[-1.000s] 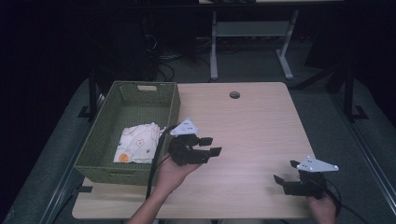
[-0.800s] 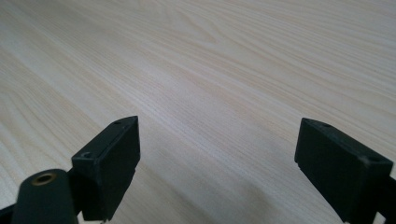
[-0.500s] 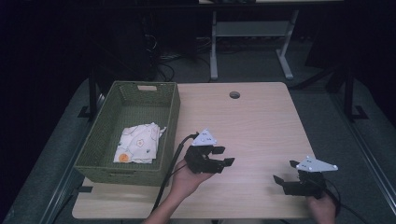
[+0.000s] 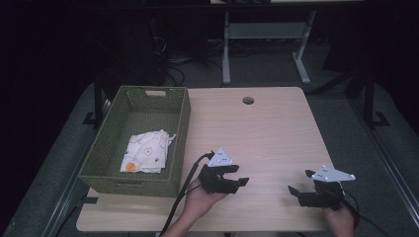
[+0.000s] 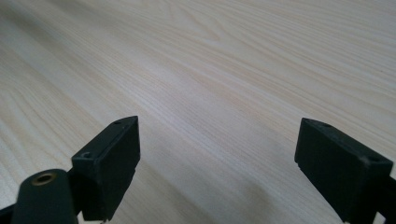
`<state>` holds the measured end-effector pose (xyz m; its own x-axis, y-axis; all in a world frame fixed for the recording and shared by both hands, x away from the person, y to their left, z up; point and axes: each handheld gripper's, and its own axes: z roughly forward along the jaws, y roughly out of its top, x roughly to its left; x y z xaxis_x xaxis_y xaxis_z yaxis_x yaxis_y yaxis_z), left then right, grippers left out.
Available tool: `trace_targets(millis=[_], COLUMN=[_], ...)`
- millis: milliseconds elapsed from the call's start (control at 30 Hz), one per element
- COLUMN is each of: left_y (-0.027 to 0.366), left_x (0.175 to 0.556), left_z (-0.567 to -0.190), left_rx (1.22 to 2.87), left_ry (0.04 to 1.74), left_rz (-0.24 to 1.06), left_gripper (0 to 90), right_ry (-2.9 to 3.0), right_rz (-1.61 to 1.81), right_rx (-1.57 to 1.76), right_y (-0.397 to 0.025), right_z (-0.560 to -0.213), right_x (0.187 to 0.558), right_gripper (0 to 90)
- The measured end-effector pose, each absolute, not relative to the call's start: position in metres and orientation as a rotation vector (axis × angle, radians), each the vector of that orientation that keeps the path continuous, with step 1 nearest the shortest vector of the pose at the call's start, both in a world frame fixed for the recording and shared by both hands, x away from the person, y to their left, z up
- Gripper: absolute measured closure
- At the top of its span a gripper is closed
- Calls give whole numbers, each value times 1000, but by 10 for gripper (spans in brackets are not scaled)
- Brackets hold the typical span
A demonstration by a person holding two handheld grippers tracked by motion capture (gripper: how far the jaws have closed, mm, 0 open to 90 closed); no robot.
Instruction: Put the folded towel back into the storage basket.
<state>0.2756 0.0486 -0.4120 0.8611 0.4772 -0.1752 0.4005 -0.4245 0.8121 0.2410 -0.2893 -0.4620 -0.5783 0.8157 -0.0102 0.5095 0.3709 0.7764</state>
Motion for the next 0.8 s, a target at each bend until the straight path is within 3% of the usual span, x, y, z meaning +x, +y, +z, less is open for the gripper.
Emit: trace_targets(millis=[800], left_y=[64], left_x=[255], left_z=[-450], left_rx=[2094], left_ry=[687], left_rz=[114], left_gripper=[400], right_ry=[2270], right_rz=[1050], right_rx=[1123], right_y=[-282], right_z=[-462], right_x=[239], right_gripper=[137])
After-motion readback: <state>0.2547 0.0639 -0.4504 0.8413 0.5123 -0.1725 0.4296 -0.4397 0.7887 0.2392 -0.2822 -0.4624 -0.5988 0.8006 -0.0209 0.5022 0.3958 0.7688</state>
